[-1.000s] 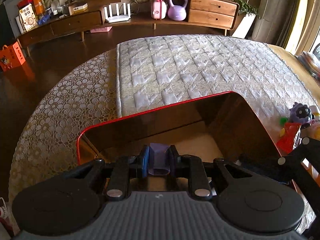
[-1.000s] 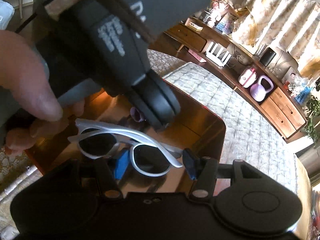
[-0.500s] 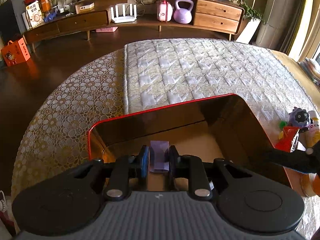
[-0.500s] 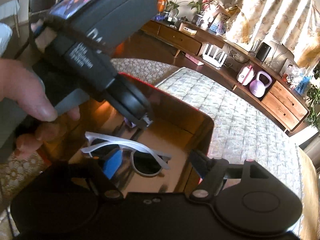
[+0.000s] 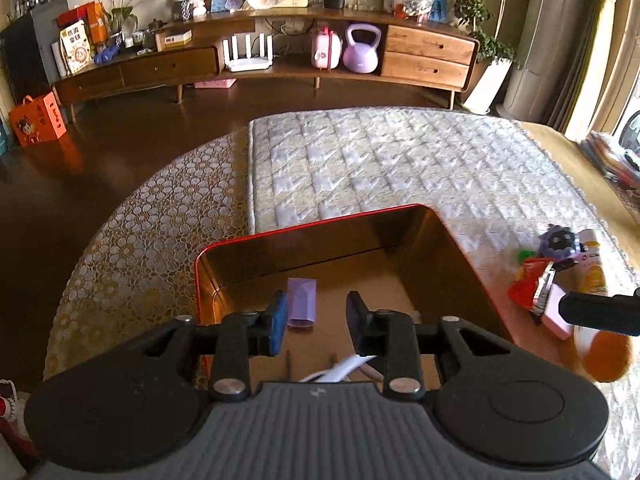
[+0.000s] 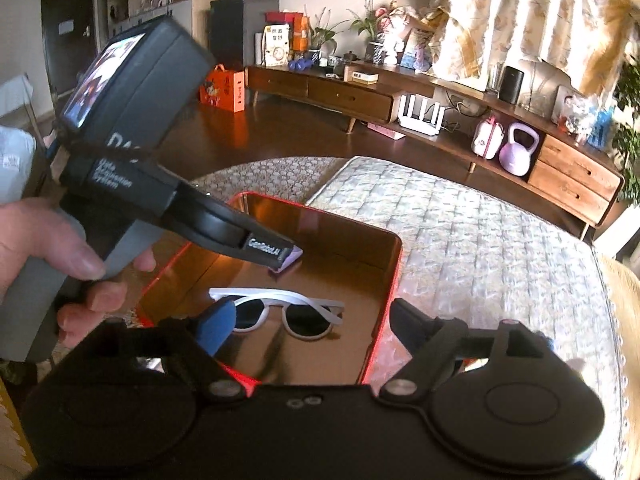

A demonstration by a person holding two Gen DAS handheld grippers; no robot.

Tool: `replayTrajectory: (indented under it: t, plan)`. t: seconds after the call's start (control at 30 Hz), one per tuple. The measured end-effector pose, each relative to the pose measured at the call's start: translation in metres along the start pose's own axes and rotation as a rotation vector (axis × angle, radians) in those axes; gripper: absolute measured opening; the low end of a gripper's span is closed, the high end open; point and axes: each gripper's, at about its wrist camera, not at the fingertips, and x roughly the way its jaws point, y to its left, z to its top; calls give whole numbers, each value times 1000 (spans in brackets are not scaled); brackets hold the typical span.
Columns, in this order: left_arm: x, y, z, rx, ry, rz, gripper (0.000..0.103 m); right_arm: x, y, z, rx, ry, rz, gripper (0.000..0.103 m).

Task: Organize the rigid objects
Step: 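Open the right tool to drop the sunglasses into the red box while the left tool withdraws, then grasp the white DHA bottle with the right tool while the left tool moves toward the orange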

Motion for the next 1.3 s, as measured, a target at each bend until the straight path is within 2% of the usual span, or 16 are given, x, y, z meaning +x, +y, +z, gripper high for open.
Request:
replayTrajectory:
  t: [0.07, 0.13, 0.33, 0.6, 0.7, 0.83, 0.97, 1.3]
  plan:
    - [-9, -5, -2, 12, -17, 0, 61, -9, -3, -2, 17, -11, 1, 87]
    - [-19, -10, -4, 23, -42, 3, 67, -20, -6, -5, 33, -23, 0, 88]
    - [-43, -27, -11, 38, -77, -13, 67, -51, -23, -16, 96, -60, 1, 96]
    - [-70, -53, -22, 44, -120, -43, 72, -88, -60, -39, 184, -92, -44, 103]
    - [-78, -65, -27, 52, -134, -60, 72, -101, -76, -53, 215, -97, -70, 103]
    - [-86, -82, -35, 65, -155, -75, 81, -114, -99, -66, 263, -104, -111, 103]
    - [-92, -98, -41, 66, -177, -88, 83, -124, -125, -76, 326, -109, -154, 103]
    - [-98, -147, -61, 121, -250, -115, 87, -120, -177, -94, 454, -78, -221, 103]
